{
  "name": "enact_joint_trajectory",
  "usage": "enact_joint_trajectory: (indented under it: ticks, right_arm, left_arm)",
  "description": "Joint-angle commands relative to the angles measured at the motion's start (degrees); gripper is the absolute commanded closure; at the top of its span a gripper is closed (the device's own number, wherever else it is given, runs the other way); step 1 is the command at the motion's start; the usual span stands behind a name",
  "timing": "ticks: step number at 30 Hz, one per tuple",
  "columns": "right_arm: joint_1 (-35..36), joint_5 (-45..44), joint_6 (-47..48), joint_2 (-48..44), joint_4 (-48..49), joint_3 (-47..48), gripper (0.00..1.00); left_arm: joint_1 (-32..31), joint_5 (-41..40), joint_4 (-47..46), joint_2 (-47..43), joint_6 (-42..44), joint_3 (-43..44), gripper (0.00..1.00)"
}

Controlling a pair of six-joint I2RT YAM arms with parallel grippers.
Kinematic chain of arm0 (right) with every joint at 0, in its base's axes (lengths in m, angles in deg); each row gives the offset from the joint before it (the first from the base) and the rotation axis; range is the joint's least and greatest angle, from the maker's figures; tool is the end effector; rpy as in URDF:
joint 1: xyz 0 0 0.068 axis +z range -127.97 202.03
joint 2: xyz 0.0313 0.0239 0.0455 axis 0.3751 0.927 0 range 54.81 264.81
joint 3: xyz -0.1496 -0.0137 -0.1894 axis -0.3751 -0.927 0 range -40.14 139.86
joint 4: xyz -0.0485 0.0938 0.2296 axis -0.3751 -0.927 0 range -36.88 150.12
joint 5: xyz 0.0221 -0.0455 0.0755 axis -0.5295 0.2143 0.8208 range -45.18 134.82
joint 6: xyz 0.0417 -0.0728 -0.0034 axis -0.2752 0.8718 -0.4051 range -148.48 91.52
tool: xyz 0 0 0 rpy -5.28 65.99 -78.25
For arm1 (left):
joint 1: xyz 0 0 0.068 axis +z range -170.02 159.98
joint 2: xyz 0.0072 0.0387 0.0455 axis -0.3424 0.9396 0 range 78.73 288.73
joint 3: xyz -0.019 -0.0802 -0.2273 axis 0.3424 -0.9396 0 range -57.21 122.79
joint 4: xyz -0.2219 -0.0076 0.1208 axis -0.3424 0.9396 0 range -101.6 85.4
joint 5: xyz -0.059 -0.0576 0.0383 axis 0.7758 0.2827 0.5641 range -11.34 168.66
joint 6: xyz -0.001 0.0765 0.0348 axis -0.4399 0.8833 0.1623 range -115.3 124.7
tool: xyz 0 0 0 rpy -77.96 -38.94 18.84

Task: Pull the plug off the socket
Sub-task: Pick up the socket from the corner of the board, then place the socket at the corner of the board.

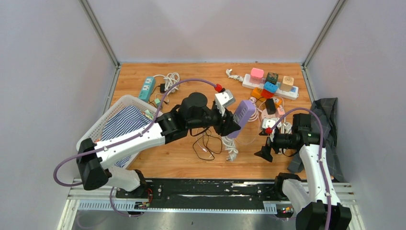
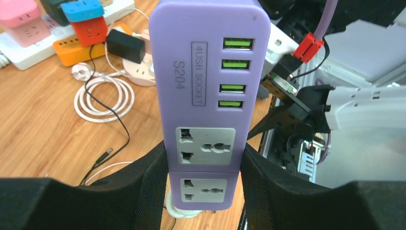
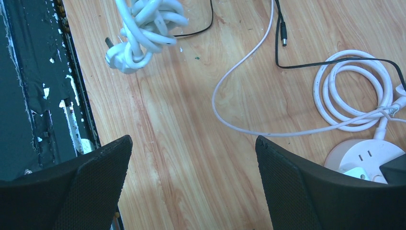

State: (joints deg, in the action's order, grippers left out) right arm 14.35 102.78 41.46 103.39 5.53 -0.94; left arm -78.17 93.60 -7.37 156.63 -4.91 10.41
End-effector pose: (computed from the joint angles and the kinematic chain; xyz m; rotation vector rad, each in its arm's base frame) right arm 0.1655 0.0406 0.2066 -1.3209 1.6649 0.6044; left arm 0.1710 -0.3113 0.3207 0.9776 1.6889 -1.0491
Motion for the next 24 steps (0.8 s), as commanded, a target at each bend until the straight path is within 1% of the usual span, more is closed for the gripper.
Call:
enact_joint_trajectory:
  ticks: [1, 5, 12, 15, 24]
  right_arm:
    - [-0.84, 1.64, 0.86, -0.30, -1.75, -0.18, 0.00]
    - [-0.82, 1.65, 0.91, -0.17, -1.75, -0.20, 0.00]
    - [-0.85, 1.72, 1.08, -0.07, -1.84, -0.18, 0.00]
    - [-0.92, 1.72, 1.22, 0.02, -1.92, -0.18, 0.00]
    - [-0.92, 1.81, 1.87, 0.45, -2.43, -0.09, 0.00]
  left_arm:
    - [1.49, -3.89, -3.81, -2.84, -3.49, 2.58, 1.00]
    - [3.17, -4.04, -3.84, -3.21, -5.96, 3.58, 1.00]
    - [6.76, -6.41, -2.29, -5.29, -6.27, 4.38, 1.00]
    - [10.03, -8.09, 0.06, -5.98, -6.27, 4.54, 1.00]
    - [21.07, -9.55, 4.89, -5.74, -8.39, 4.07, 1.00]
